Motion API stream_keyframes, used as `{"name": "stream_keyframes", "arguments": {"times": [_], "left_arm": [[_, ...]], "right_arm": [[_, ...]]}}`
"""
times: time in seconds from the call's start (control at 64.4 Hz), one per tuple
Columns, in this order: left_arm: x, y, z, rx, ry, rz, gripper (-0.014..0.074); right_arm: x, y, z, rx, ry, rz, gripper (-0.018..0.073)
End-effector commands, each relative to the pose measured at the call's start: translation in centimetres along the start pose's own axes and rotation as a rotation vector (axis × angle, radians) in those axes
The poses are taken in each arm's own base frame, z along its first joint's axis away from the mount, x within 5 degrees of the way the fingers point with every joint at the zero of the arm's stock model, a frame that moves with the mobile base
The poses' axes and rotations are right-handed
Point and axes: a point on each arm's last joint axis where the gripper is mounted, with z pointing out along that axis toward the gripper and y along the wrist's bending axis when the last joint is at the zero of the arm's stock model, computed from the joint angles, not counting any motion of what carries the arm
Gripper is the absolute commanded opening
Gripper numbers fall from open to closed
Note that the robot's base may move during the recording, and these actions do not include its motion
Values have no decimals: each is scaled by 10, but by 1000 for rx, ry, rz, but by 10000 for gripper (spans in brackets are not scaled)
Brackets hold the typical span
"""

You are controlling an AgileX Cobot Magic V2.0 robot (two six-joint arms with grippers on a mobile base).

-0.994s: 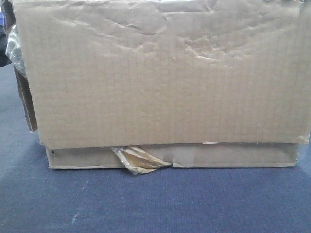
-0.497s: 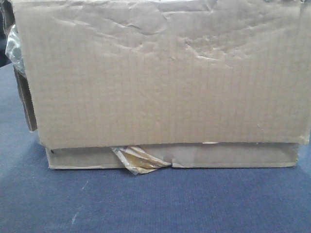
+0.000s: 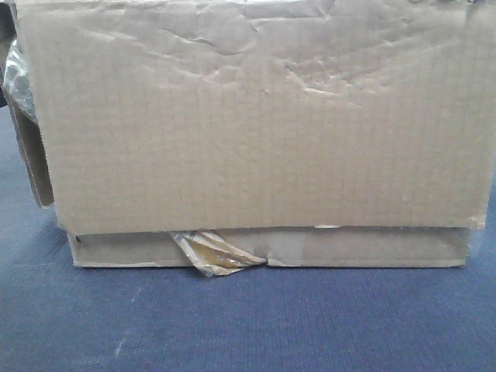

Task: Stack two boxes on right shelf middle
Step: 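Close both grippers on the box walls and lift the two-box stack, then hold the box stack with both grippers and back away from the table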

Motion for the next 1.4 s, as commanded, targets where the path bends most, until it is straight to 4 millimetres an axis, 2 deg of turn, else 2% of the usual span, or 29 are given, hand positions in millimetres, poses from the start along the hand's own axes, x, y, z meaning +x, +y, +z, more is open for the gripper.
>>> {"name": "stream_keyframes", "arguments": {"times": [0.0,0.124,0.217,0.466,0.544,0.637,0.714,1.382], "left_arm": [[-4,6,-17,-42,-62,5,-111],[-8,5,-50,-21,-164,3,-111],[-9,5,-79,-4,-254,1,-111],[0,7,-155,43,-486,-4,-111],[4,8,-173,54,-538,-6,-111],[10,9,-186,63,-581,-7,-111],[14,10,-192,59,-601,-6,-111],[14,11,-192,47,-598,-6,-111]], "right_arm": [[-1,-2,-19,32,-69,-25,-154],[0,1,-44,35,-174,-35,-154],[0,5,-70,37,-269,-45,-154],[-8,20,-160,36,-558,-85,-154],[-10,24,-185,36,-635,-96,-154],[-11,26,-203,35,-692,-104,-154],[-11,27,-207,35,-705,-106,-154],[-11,27,-207,35,-697,-106,-154]]}}
